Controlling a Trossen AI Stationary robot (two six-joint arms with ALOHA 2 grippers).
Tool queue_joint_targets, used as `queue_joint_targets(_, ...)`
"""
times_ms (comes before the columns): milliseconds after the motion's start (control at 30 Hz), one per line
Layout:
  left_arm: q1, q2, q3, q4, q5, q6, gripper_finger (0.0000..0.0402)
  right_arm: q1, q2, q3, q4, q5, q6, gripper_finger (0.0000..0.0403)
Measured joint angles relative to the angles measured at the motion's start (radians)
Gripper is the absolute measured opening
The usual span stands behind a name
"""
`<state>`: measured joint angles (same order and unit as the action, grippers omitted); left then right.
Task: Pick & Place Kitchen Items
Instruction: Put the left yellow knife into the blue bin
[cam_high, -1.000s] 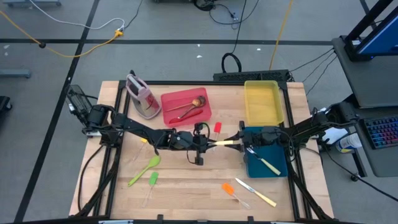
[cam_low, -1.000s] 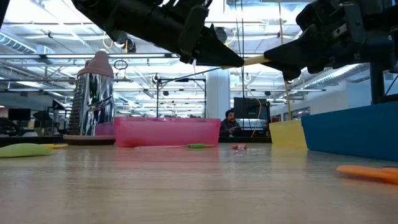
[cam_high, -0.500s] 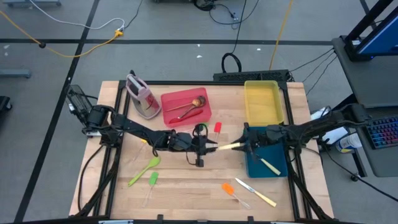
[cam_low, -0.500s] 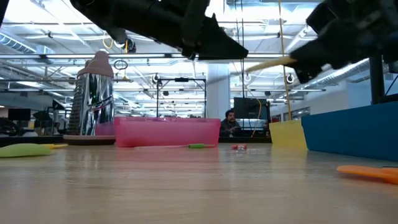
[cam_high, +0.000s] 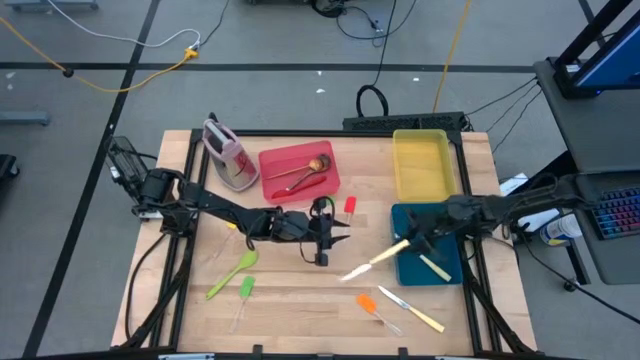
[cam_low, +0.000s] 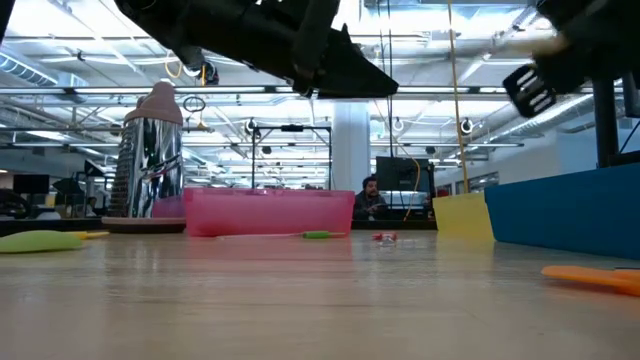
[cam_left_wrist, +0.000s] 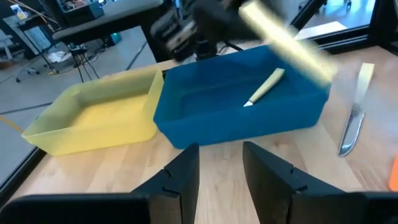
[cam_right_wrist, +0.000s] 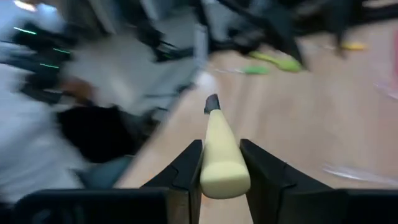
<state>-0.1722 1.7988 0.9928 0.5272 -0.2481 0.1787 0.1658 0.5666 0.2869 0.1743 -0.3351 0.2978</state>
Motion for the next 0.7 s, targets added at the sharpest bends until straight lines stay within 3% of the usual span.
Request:
queue_joint_targets(133, 0.000, 0.000, 0.000, -0.007, 0.001, -0.005, 0.0127, 0.000, -0.114, 0.000, -0.071, -0.094, 0.067, 0.0083)
queue_joint_targets(433, 0.000, 0.000, 0.000, -0.008, 0.002, -0.008, 0.0127, 0.000, -0.291, 0.004, -0.393, -0.085, 0.202, 0.0081)
queue_joint_targets(700, 0.011, 0.000, 0.000, -0.007, 0.003, -0.008, 0.0127, 0.000, -0.313, 0.273, -0.809, -0.085, 0.213, 0.0081)
